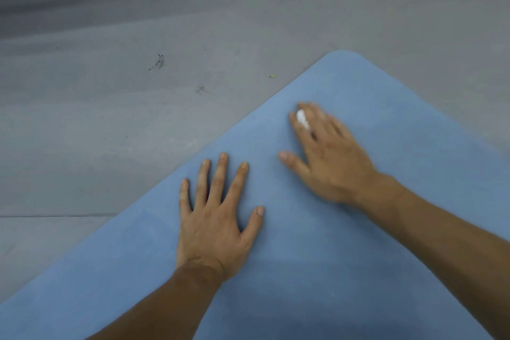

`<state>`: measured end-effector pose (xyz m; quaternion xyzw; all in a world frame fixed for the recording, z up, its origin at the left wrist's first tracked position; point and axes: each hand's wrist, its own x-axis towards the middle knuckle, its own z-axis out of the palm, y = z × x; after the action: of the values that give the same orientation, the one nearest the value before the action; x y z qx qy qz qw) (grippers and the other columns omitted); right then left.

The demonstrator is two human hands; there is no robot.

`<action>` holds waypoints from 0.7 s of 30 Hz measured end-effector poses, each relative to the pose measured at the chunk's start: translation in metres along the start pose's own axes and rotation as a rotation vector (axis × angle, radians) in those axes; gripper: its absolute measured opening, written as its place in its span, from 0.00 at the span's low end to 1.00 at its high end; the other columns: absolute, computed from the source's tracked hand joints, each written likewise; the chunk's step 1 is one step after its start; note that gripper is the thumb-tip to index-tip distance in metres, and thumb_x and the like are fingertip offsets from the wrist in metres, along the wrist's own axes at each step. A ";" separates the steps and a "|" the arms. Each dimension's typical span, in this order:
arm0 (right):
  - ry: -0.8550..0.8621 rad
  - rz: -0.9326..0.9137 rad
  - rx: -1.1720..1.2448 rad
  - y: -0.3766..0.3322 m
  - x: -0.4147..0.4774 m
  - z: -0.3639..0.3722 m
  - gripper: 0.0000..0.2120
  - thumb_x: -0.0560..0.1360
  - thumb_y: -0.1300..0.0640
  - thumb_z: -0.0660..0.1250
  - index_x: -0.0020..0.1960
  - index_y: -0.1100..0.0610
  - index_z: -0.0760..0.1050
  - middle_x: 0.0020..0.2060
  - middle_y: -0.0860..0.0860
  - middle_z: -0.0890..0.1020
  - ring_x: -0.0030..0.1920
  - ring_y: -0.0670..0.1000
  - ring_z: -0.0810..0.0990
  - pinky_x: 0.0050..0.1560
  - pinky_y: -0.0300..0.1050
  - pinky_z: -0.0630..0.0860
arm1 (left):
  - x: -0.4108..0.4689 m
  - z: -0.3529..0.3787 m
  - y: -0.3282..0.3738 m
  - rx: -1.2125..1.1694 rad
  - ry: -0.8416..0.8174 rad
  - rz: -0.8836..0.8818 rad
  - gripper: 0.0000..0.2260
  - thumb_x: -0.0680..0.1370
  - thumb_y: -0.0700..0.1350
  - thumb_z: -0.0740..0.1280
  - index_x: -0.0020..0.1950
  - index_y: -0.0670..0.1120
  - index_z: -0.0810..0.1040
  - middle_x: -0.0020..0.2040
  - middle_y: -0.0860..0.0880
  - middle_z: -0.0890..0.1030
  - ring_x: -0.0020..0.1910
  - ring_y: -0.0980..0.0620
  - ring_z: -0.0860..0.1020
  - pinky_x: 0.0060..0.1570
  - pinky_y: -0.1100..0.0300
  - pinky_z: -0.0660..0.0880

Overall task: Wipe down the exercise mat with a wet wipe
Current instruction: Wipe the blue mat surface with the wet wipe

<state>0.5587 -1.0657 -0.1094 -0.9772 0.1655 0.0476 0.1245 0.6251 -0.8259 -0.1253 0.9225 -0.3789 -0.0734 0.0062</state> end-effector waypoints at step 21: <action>0.095 0.406 0.093 0.085 0.077 -0.014 0.42 0.80 0.29 0.42 0.84 0.57 0.48 0.83 0.56 0.48 0.83 0.53 0.45 0.81 0.53 0.44 | 0.001 0.000 0.000 0.013 0.002 0.004 0.33 0.80 0.68 0.49 0.84 0.60 0.49 0.85 0.54 0.45 0.84 0.47 0.44 0.79 0.36 0.50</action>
<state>0.6030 -1.1709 -0.1252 -0.9180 0.3669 0.0177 0.1493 0.6257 -0.8265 -0.1256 0.9219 -0.3811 -0.0698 0.0009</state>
